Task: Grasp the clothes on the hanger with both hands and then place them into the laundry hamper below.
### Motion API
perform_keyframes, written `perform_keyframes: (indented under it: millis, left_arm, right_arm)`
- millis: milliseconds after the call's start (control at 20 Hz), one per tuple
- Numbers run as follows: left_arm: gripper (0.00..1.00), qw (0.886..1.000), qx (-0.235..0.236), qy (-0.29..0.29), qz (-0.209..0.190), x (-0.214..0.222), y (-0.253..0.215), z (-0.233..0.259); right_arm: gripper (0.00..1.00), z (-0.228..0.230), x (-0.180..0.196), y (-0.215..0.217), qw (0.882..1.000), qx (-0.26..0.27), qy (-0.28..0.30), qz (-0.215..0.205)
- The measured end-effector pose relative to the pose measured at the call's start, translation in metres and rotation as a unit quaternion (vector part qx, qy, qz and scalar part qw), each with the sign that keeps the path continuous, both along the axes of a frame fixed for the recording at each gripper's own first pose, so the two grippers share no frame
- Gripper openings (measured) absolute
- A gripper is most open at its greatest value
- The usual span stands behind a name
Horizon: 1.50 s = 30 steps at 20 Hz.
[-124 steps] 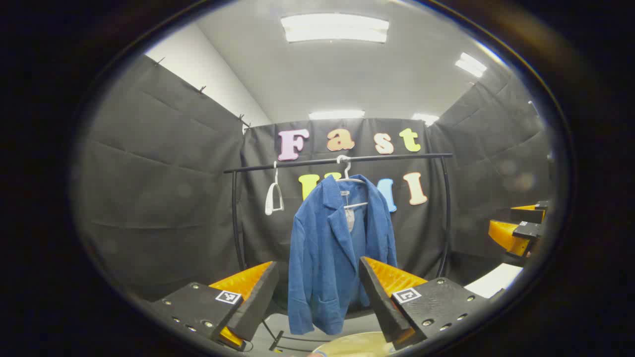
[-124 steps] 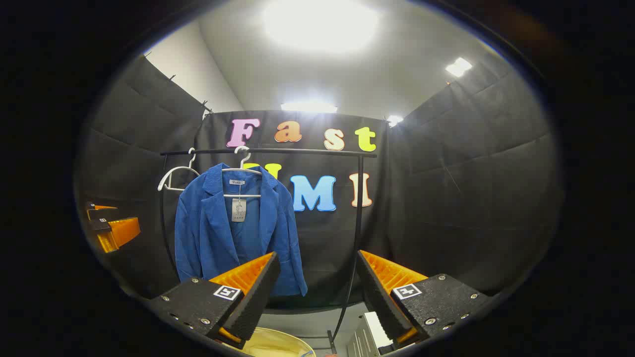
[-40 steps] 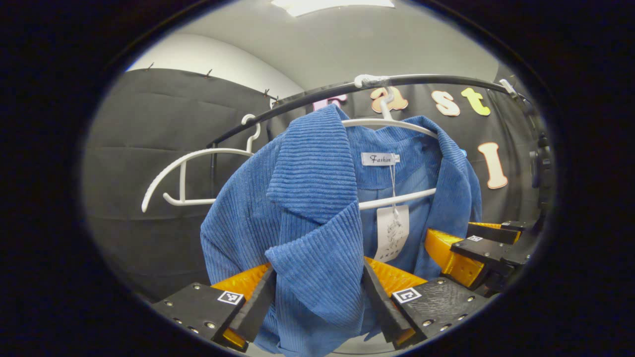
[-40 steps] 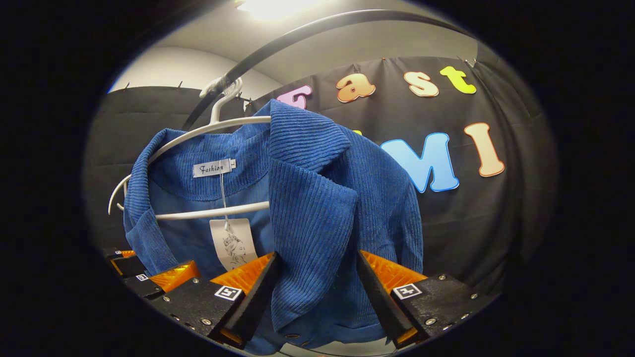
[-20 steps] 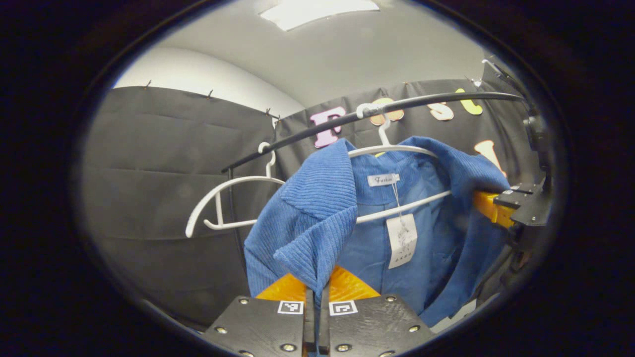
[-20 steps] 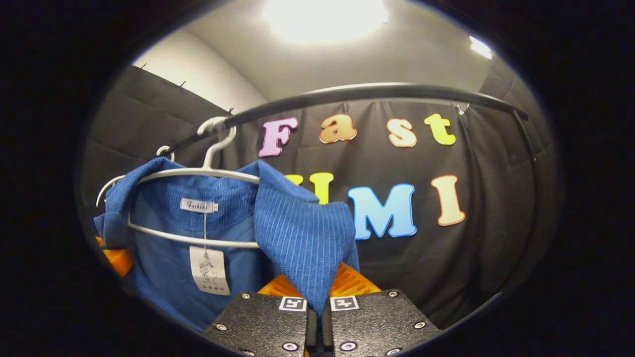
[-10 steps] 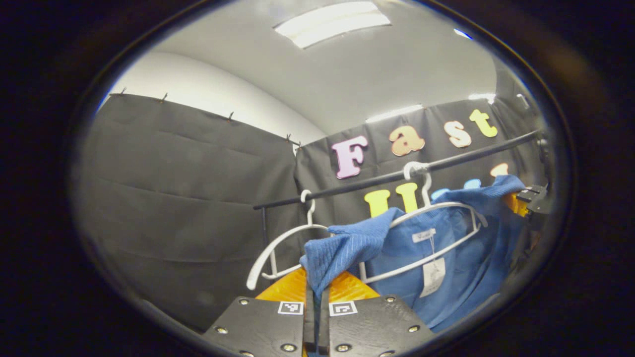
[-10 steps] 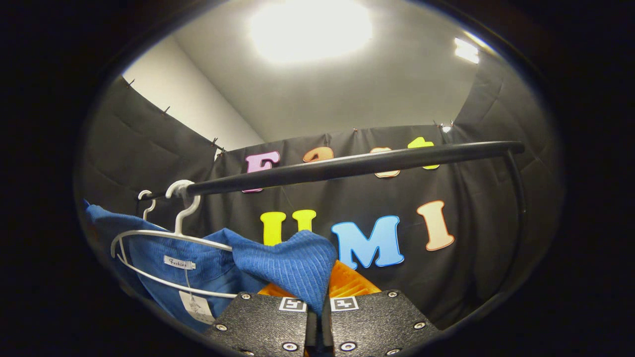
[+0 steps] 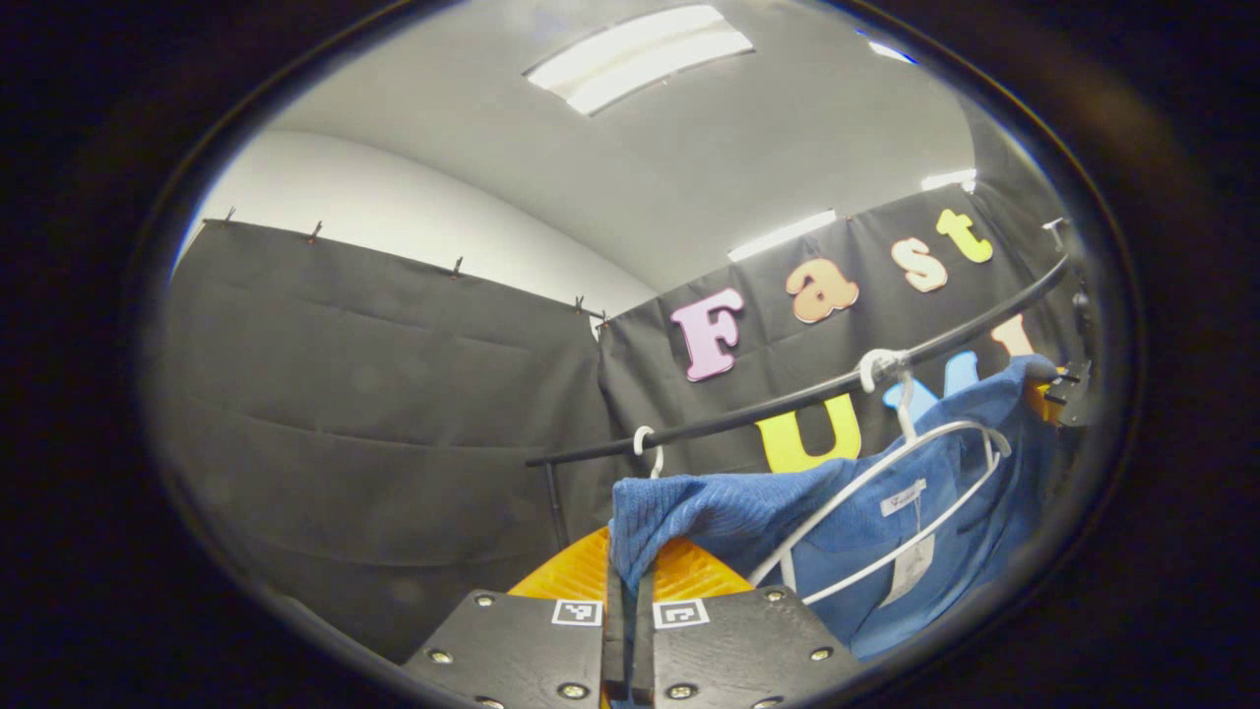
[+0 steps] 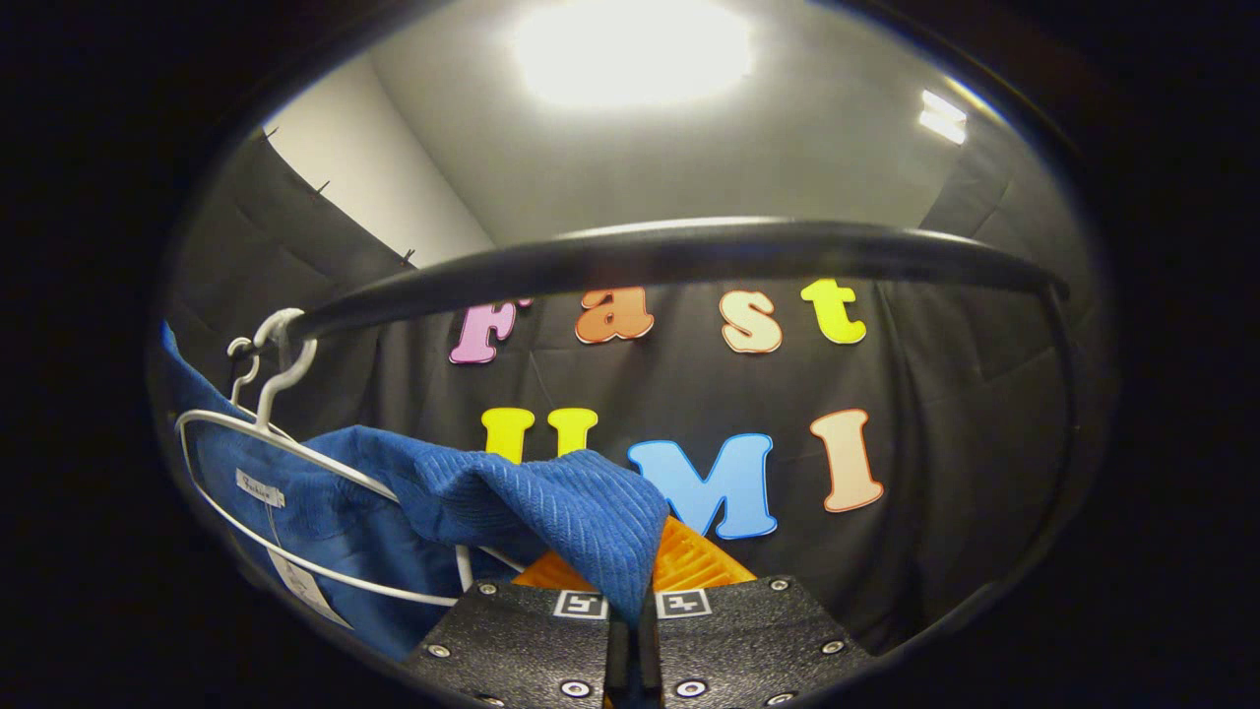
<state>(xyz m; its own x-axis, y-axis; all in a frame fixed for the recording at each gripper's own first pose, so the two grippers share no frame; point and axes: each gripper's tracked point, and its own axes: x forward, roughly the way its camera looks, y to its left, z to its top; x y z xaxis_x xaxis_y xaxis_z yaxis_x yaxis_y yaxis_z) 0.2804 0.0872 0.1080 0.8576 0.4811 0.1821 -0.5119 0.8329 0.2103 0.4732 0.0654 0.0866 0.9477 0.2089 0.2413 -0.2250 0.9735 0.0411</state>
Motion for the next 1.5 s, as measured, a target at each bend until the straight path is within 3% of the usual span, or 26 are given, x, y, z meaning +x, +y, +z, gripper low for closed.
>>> perform_keyframes:
  millis: [500,750,1050,1200,1300,1500]
  left_arm:
    - [0.04,0.995,-0.051,0.082,-0.009,0.035,0.020,-0.090]
    - [0.02,0.994,-0.048,0.101,-0.020,0.032,0.015,-0.111]
    - [0.02,0.991,-0.075,0.102,-0.034,0.024,0.009,-0.125]
    - [0.04,0.987,-0.106,0.116,-0.024,0.018,0.010,-0.146]
    - [0.03,0.981,-0.145,0.124,-0.040,0.009,0.003,-0.171]
    - [0.02,0.977,-0.156,0.137,-0.040,-0.025,0.002,-0.191]
  right_arm:
    - [0.03,-0.089,0.038,-0.003,0.994,-0.044,0.099,-0.013]
    - [0.05,-0.109,0.024,0.001,0.992,-0.057,0.114,-0.003]
    - [0.04,-0.135,0.014,0.011,0.986,-0.070,0.148,0.013]
    - [0.04,-0.172,0.007,0.000,0.975,-0.053,0.214,0.013]
    - [0.05,-0.189,-0.002,-0.003,0.972,-0.054,0.226,0.017]
    - [0.04,-0.210,-0.034,-0.009,0.970,-0.080,0.229,0.022]
